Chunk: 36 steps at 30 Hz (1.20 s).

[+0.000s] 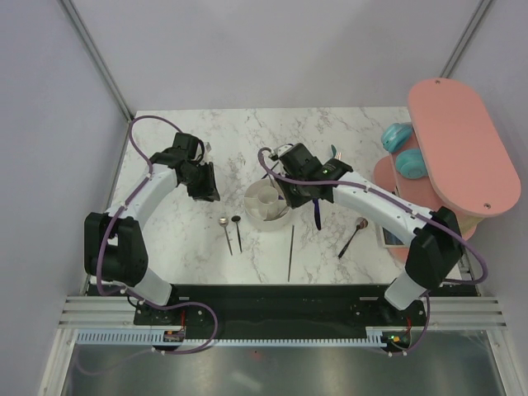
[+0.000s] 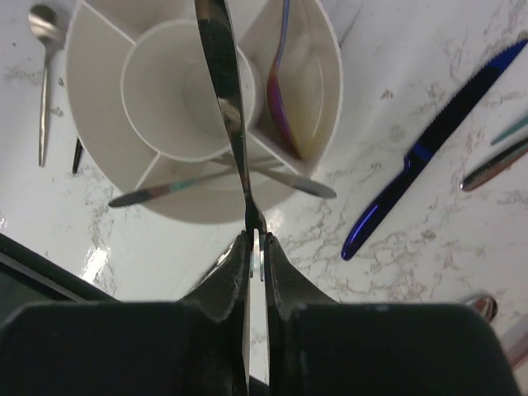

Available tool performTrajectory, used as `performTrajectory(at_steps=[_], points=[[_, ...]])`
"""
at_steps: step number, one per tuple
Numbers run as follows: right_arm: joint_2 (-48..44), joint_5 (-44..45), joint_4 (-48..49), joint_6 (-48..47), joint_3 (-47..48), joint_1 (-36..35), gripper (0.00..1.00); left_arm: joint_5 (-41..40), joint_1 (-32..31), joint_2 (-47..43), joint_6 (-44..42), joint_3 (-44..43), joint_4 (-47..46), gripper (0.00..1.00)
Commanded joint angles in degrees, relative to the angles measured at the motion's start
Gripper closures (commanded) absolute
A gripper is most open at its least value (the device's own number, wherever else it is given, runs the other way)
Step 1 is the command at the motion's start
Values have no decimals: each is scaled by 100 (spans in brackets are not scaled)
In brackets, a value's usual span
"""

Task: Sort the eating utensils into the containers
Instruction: Place the fork in the storage box.

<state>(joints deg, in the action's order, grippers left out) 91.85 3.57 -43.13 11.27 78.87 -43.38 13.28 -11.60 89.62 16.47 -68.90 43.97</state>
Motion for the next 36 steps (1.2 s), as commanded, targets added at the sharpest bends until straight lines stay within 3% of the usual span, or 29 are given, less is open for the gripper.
performTrajectory(at_steps=[1, 13, 26, 29, 36], points=[[403, -94, 446, -274, 515, -13, 100, 79, 43, 20, -47, -246, -99, 69], [694, -269, 1017, -257, 208, 4, 100, -1, 78, -33, -21, -185, -46, 69], [799, -348, 1017, -336, -12, 5, 100, 8, 78, -33, 49, -158, -46, 69], [834, -349, 1009, -336, -47, 5, 92, 8, 78, -33, 49, -176, -55, 69], [895, -472, 1026, -380, -170, 31, 89, -1, 78, -50, 58, -211, -46, 69]])
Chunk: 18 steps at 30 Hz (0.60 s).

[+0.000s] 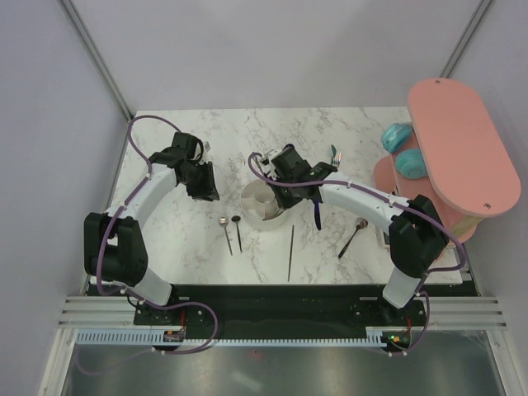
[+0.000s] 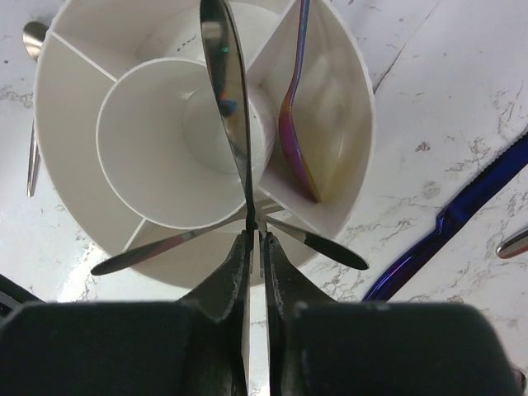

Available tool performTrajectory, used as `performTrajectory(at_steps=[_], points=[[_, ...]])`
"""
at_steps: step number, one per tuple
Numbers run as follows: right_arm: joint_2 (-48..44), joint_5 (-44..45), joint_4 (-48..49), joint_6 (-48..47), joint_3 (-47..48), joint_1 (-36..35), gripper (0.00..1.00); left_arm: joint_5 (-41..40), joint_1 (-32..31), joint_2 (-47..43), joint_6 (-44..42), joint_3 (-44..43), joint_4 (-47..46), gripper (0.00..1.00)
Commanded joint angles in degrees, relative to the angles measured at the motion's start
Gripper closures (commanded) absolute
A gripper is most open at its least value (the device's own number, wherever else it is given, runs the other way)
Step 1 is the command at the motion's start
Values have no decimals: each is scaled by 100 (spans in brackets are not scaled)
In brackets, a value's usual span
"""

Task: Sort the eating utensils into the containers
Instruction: Place the fork in the storage box.

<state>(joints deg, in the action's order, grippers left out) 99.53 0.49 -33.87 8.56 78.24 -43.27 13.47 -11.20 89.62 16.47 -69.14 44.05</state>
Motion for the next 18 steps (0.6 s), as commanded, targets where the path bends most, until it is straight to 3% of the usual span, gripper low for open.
performTrajectory(at_steps=[1, 6, 18], points=[[128, -172, 100, -117, -107, 11, 87, -20, 39, -42, 58, -196, -46, 69], [58, -190, 108, -126, -177, 46, 73, -38, 39, -42, 58, -196, -37, 69], [-346, -84, 223, -65, -90, 275, 64, -3, 48, 46, 111, -213, -37, 69]])
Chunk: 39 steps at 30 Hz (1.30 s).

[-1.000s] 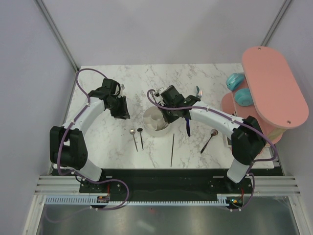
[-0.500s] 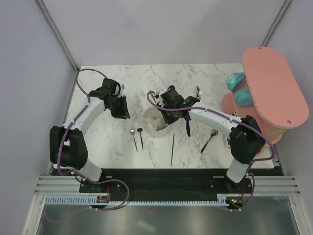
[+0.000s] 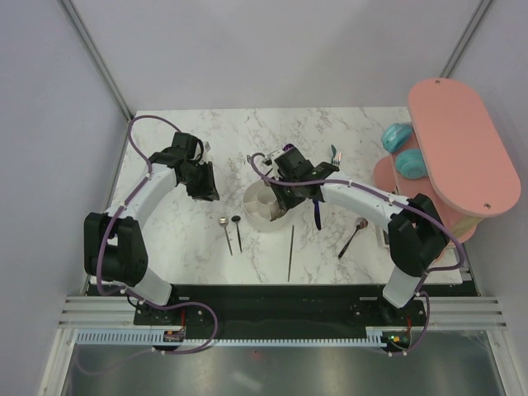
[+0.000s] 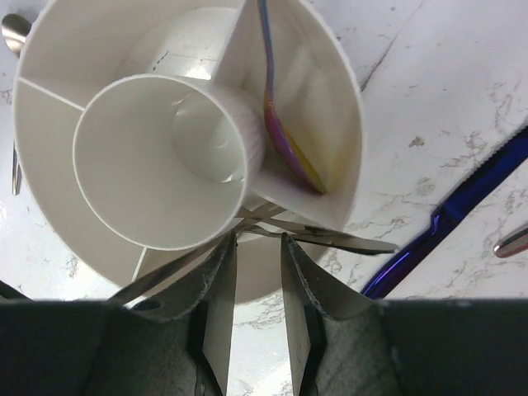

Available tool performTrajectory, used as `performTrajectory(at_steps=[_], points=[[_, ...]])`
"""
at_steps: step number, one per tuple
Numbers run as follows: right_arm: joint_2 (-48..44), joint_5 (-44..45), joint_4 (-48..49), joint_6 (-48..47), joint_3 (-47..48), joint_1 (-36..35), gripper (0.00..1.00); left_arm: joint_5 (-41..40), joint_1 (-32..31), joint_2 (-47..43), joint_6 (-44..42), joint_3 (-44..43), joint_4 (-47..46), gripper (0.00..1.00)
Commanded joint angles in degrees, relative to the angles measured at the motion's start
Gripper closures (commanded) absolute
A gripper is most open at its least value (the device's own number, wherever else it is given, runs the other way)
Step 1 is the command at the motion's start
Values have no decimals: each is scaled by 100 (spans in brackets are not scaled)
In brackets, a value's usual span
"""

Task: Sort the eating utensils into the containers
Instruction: Place the fork in the storage box, then pick up the spoon from the center of the board.

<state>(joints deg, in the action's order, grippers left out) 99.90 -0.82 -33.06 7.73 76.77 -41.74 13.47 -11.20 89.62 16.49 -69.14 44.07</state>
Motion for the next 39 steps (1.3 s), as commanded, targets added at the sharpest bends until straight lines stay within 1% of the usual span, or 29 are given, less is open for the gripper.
performTrajectory(at_steps=[1, 10, 11, 12, 13, 15, 16, 21, 22, 23, 29, 32, 34, 39], points=[[-462, 47, 159, 18, 83, 139, 65, 6, 39, 55, 126, -205, -48, 69], [-805, 336, 212, 97, 628, 561, 64, 59, 39, 29, 188, -152, -92, 69], [-831, 354, 203, 124, 681, 622, 62, 67, 39, 37, 188, -152, -101, 69], [-884, 389, 221, 141, 690, 649, 55, 76, 39, 29, 197, -143, -110, 68], [-910, 555, 221, 168, 699, 701, 50, 94, 39, 29, 197, -117, -110, 68], [-989, 705, 230, 272, 673, 781, 50, 111, 39, 37, 214, -99, -136, 67], [-1025, 758, 230, 325, 629, 868, 47, 129, 39, 29, 232, -64, -145, 67], [-1244, 767, 247, 686, 400, 1211, 45, 86, 39, 29, 267, 24, -154, 66], [-1288, 811, 265, 878, 295, 1325, 41, 50, 39, -15, 267, 50, -154, 66], [-1315, 951, 274, 984, 242, 1378, 40, -2, 39, -24, 276, 59, -171, 66], [-1508, 864, 168, 1433, -162, 1800, 40, 67, 48, -59, 328, 129, -180, 66], [-1605, 917, 63, 1521, -294, 1879, 39, 146, 39, -94, 381, 278, -180, 65], [-1623, 917, -34, 1539, -373, 1906, 40, 217, 39, -68, 381, 444, -163, 63], [-1631, 917, -201, 1565, -540, 1924, 39, 428, 39, 3, 469, 814, -162, 63]])
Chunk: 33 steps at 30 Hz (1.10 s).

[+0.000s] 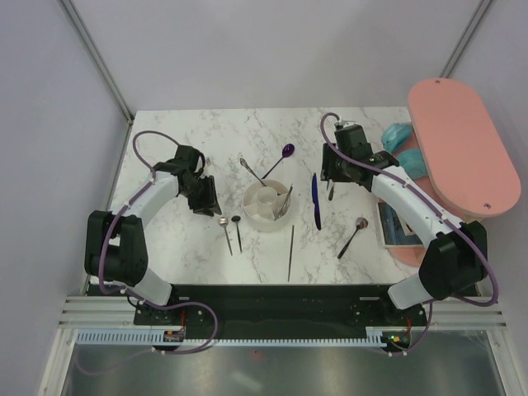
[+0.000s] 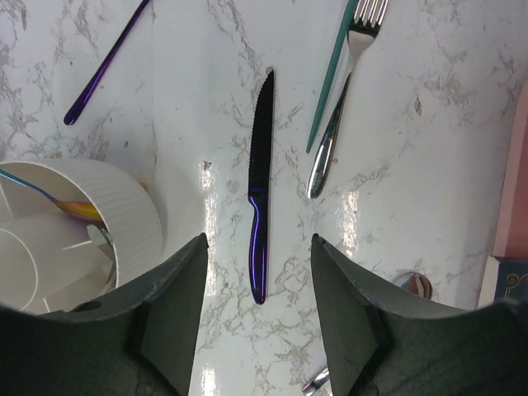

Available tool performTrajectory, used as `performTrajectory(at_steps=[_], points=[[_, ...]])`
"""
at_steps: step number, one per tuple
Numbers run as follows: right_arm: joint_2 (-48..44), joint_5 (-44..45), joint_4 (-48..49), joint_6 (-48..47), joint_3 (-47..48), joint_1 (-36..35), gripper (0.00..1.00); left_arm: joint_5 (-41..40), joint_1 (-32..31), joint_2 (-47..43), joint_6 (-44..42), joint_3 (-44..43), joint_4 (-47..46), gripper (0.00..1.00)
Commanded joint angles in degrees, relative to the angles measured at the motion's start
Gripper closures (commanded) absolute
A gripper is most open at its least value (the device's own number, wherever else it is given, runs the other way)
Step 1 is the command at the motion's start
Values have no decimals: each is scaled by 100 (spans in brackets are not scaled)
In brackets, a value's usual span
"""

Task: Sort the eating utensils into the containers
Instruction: Pick up the spoon from the center of the board.

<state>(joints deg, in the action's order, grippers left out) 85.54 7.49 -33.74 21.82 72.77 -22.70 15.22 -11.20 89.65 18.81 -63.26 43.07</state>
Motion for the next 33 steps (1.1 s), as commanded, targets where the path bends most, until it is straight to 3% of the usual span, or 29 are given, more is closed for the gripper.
performTrajectory(at_steps=[1, 15, 25, 33], points=[[-204, 69, -133, 164, -201, 20, 39, 262, 30, -8, 246, 296, -70, 63], [-125, -221, -124, 279, -509, 116, 40, 25, -602, 536, 369, 394, -106, 62], [-222, -291, -125, 261, -580, 275, 40, -669, -664, 808, 641, 218, -53, 63], [-169, -397, -151, 217, -527, 407, 40, -758, -664, 1134, 730, -10, -44, 64]])
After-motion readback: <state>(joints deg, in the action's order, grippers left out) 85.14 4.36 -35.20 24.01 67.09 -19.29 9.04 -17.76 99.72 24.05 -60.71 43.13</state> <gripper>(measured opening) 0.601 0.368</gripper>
